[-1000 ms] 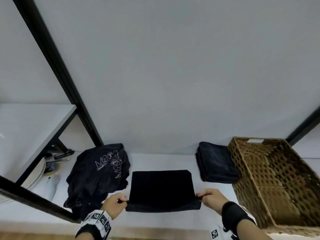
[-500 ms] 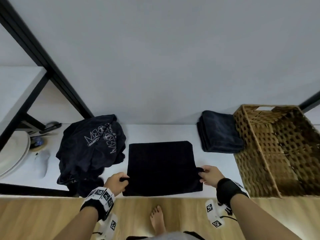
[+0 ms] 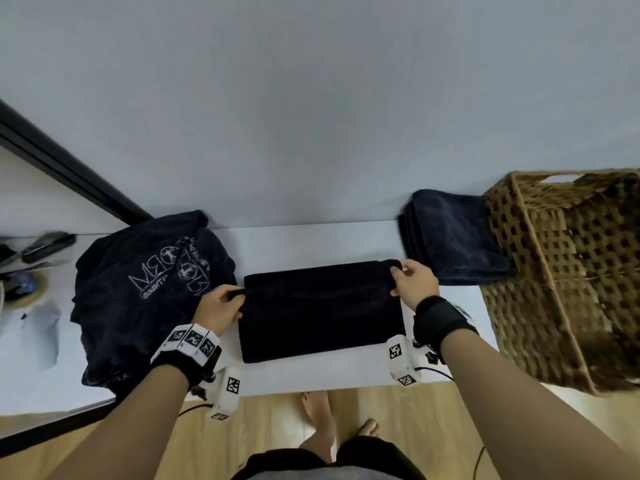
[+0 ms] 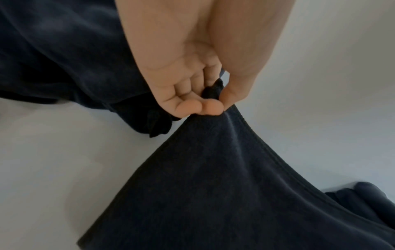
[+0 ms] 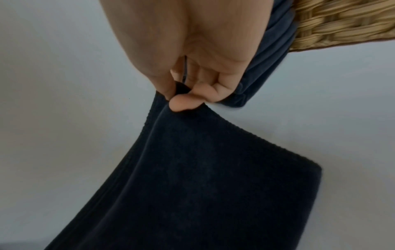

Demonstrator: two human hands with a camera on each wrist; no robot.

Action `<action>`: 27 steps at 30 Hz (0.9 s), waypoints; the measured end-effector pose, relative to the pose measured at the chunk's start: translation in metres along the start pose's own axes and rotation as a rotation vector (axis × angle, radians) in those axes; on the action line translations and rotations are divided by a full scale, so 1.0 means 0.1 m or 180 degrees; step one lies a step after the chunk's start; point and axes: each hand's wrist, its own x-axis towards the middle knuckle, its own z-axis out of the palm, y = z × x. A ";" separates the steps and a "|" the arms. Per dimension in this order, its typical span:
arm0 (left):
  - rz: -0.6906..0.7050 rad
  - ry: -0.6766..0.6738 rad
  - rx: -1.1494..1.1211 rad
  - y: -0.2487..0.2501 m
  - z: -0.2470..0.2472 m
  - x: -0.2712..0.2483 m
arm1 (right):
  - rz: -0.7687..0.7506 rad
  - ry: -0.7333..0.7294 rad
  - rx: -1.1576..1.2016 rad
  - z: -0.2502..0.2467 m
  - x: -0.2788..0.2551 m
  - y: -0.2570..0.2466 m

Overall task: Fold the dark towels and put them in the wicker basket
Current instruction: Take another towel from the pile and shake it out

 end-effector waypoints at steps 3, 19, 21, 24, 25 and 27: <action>0.0000 0.0079 -0.0279 0.00 0.10 0.12 | 0.0085 0.0140 0.0004 0.09 0.14 0.00; -0.0433 0.0168 0.1677 -0.41 0.48 -0.18 | -0.0103 -0.1182 -0.1027 0.26 -0.21 0.60; -0.0498 0.0137 0.1682 -0.47 0.52 -0.21 | 0.0033 -0.1458 -0.1040 0.25 -0.31 0.74; -0.0516 -0.0008 0.1407 -0.51 0.53 -0.25 | 0.0166 -0.1485 -0.0911 0.18 -0.43 0.91; -0.0589 -0.0117 0.1415 -0.51 0.53 -0.26 | 0.0202 -0.1494 -0.0864 0.16 -0.48 0.96; -0.0760 -0.0369 0.1638 -0.55 0.50 -0.30 | 0.0262 -0.1549 -0.0827 0.12 -0.57 1.02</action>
